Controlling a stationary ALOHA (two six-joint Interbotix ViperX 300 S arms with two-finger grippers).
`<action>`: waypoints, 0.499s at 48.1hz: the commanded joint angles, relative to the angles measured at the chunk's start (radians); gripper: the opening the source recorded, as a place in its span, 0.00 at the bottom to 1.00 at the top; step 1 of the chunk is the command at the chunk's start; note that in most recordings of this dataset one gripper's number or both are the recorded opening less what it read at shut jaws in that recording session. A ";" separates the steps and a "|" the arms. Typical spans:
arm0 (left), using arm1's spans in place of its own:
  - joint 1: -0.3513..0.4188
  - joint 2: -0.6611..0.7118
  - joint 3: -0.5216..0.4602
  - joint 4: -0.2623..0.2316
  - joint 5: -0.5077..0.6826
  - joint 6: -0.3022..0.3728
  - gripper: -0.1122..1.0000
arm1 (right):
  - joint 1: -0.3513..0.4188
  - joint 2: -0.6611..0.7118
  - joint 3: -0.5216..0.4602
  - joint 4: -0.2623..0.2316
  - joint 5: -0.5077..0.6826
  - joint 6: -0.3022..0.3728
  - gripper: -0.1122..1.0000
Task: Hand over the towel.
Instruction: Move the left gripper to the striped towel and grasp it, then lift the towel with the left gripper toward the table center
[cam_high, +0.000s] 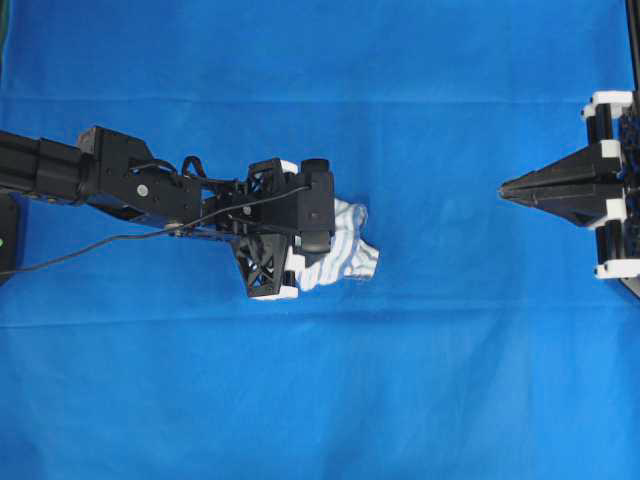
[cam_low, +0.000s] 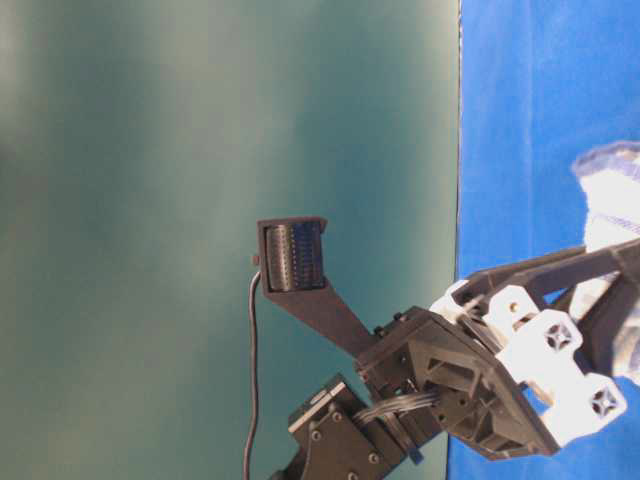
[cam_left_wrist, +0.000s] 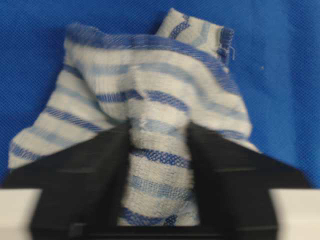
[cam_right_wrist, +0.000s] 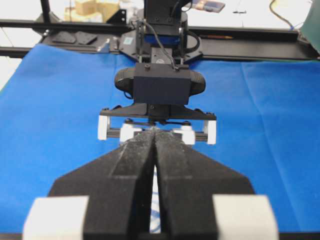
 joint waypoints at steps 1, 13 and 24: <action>0.002 -0.058 -0.020 0.002 0.002 0.003 0.28 | -0.002 0.005 -0.015 -0.002 -0.005 0.002 0.10; 0.003 -0.258 -0.023 0.002 -0.011 0.026 0.19 | -0.002 0.003 -0.018 -0.002 -0.005 0.002 0.10; 0.003 -0.440 -0.014 0.000 -0.092 0.026 0.19 | 0.000 0.005 -0.023 -0.003 -0.006 0.002 0.10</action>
